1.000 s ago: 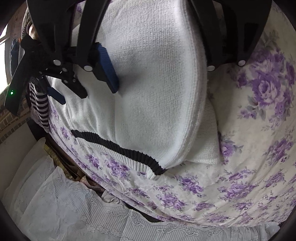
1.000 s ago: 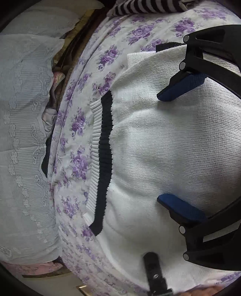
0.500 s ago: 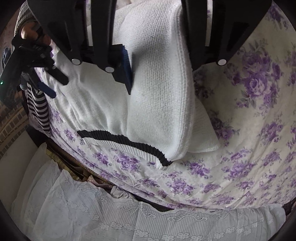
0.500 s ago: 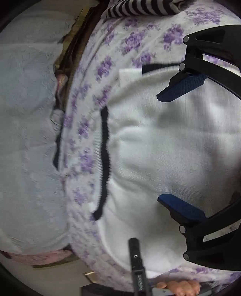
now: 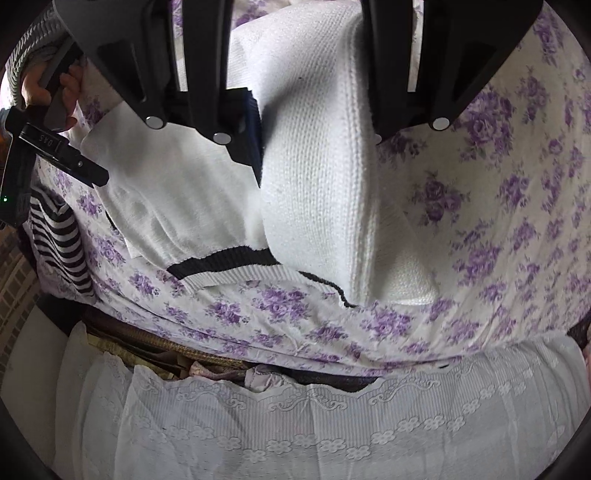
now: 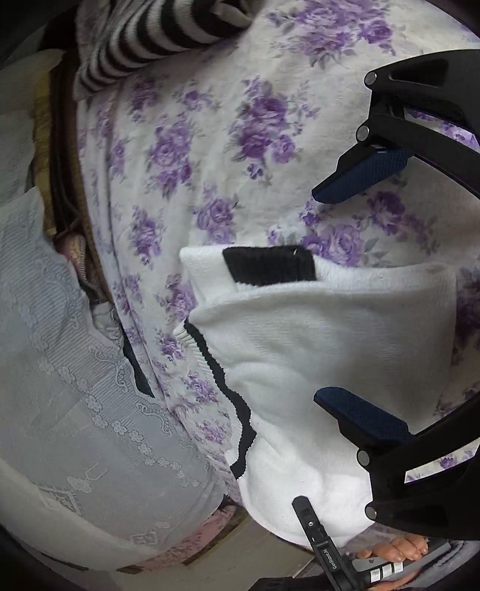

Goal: Fold small clothes

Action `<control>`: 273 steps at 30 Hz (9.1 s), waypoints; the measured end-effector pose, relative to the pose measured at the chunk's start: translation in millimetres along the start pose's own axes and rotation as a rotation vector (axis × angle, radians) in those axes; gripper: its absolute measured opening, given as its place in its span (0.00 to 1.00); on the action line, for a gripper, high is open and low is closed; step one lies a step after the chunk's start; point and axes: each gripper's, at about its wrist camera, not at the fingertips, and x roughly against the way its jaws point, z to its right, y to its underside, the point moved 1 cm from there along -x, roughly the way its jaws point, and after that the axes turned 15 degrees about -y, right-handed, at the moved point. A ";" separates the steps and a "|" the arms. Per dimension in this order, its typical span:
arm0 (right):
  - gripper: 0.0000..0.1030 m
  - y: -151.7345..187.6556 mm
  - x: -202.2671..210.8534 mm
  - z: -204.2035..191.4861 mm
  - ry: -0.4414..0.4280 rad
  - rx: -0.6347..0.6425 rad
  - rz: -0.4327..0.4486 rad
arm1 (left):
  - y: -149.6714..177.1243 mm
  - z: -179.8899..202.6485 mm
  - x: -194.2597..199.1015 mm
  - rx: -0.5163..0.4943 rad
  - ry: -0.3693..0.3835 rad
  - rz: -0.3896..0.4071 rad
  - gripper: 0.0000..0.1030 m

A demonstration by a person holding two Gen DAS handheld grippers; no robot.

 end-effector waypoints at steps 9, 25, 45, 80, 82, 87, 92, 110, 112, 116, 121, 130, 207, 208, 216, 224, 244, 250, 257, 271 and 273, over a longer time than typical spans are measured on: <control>0.97 -12.8 15.6 22.6 -0.058 -0.090 0.048 | -21.3 59.1 16.9 -0.100 -0.066 0.044 0.28; 0.97 -23.8 46.8 54.6 -0.077 -0.237 0.206 | -1.8 220.3 -0.7 -0.288 -0.068 0.065 0.29; 0.97 -22.1 57.7 -1.9 -0.273 -0.112 0.157 | 14.8 73.2 52.9 -0.005 -0.021 0.107 0.95; 0.41 -14.3 55.8 -36.9 -0.117 0.049 0.072 | 22.5 75.9 13.3 -0.060 -0.043 0.081 0.96; 0.41 -27.7 44.5 -49.2 -0.152 0.051 0.080 | 10.5 76.8 4.6 -0.029 -0.015 0.057 0.96; 0.47 -47.3 -21.4 -45.6 -0.159 0.007 0.016 | 7.6 88.7 -16.3 -0.008 0.001 0.040 0.96; 0.19 -31.5 -33.5 -19.9 -0.065 0.133 0.051 | 26.2 78.4 -50.3 0.116 0.163 -0.077 0.96; 0.72 8.6 -15.4 -51.2 0.075 0.262 0.004 | 31.0 86.8 -13.4 0.006 0.030 0.062 0.96; 0.75 6.0 -17.2 -27.0 0.000 0.152 0.000 | 35.0 89.4 -28.2 0.012 0.051 0.023 0.96; 0.75 9.7 -17.3 -35.9 0.045 0.206 0.004 | 35.4 82.6 -32.0 0.045 0.100 -0.014 0.96; 0.75 10.6 -13.7 -34.3 0.023 0.194 0.019 | 39.6 86.2 -25.4 0.022 0.053 0.027 0.96; 0.76 -21.9 14.0 -62.8 0.052 0.290 0.161 | 19.8 87.3 4.0 0.005 0.011 0.158 0.96; 0.60 33.4 -11.2 -51.7 -0.271 0.014 -0.094 | 57.3 48.6 -2.1 0.069 0.442 -0.091 0.61; 0.60 39.3 -13.4 -56.8 -0.257 0.024 -0.124 | 63.7 42.6 0.7 0.078 0.444 -0.102 0.61; 0.86 46.1 -23.6 -48.4 -0.164 0.025 -0.136 | 77.1 28.9 -24.4 0.178 0.449 -0.212 0.87; 0.50 52.2 -29.6 -132.7 -0.322 0.076 -0.178 | 79.4 3.8 33.4 0.115 0.318 -0.060 0.54; 0.47 282.8 -270.7 -597.7 -0.816 0.473 -0.649 | 264.7 -458.1 184.9 0.710 -0.327 0.123 0.54; 0.55 315.5 -319.3 -559.3 -0.800 0.368 -0.742 | 326.8 -485.6 138.9 0.860 -0.260 0.060 0.70; 0.71 308.4 -277.7 -552.7 -0.796 0.447 -0.641 | 323.0 -477.3 143.2 0.850 -0.410 0.005 0.78; 0.97 276.9 -162.3 -535.0 -0.688 0.806 -0.488 | 312.1 -369.7 237.6 0.716 -0.810 0.010 0.95; 0.97 271.7 -150.2 -532.9 -0.682 0.829 -0.462 | 309.5 -357.1 248.4 0.713 -0.814 0.018 0.95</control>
